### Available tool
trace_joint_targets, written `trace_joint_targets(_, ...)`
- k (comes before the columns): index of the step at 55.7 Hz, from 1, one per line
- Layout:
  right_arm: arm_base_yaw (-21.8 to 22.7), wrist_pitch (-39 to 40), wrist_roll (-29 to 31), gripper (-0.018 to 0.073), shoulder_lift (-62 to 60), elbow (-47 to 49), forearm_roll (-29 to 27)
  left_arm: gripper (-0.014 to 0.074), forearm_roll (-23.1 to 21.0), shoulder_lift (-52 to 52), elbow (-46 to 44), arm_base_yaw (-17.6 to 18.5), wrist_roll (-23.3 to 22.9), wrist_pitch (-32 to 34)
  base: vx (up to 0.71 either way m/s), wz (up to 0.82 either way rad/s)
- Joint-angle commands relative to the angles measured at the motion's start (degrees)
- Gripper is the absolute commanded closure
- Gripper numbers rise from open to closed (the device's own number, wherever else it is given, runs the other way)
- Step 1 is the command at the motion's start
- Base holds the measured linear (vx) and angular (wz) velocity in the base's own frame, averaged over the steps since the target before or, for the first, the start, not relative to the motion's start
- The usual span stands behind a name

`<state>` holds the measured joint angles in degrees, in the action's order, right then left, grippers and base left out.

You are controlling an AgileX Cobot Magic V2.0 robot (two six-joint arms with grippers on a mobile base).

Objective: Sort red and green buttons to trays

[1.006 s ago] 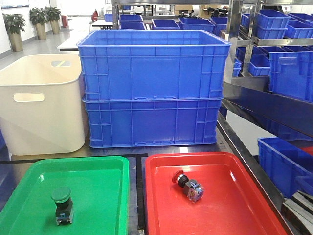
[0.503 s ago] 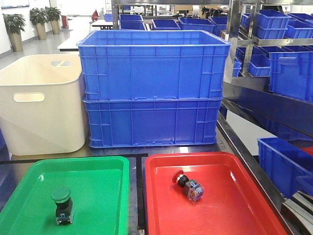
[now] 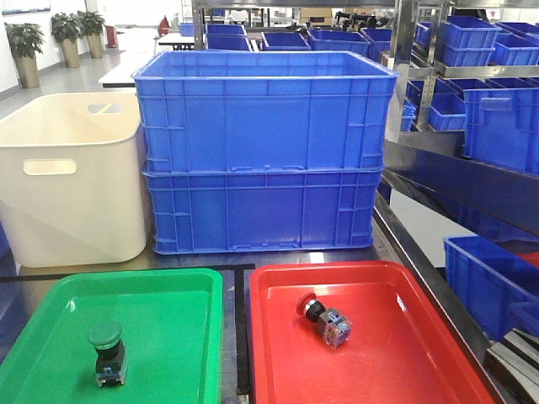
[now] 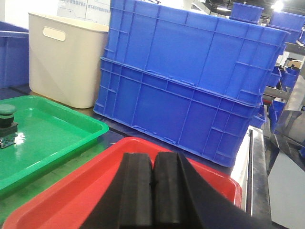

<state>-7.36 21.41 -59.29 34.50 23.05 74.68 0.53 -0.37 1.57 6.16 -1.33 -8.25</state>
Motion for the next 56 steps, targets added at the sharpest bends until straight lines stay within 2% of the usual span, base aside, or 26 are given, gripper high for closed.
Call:
trace_joint_targets(1,-0.04,1.18,-0.07,0.0571,-0.02,1.75,-1.11,0.0601,-0.53,-0.48,-1.47,-0.11,-0.19,4.90,0.00,-0.01)
trace_joint_targets(45,-0.04,0.91,-0.01,0.0571,-0.02,1.75,-1.27,0.0601,-0.53,-0.50,-1.47,-0.11,-0.19,4.40,0.00,0.00)
trace_joint_targets(49,-0.04,-0.13,1.07,0.0571,0.71,1.75,-5.29,0.0601,-0.53,-0.50,-1.47,-0.11,-0.19,4.40,0.00,0.00)
trace_joint_targets(51,-0.04,-1.28,3.54,0.0571,0.84,1.75,-10.66,0.0601,-0.53,-0.50,-1.47,-0.11,-0.19,4.40,0.00,0.00)
trace_joint_targets(53,-0.04,-2.80,7.54,0.0571,0.84,1.75,-16.16,0.0601,-0.53,-0.50,-1.47,-0.11,-0.19,4.40,0.00,0.00)
trace_joint_targets(56,-0.04,-5.40,18.04,0.0571,0.84,1.75,-27.79,0.0601,-0.53,-0.50,-1.47,-0.11,-0.19,4.40,0.00,0.00)
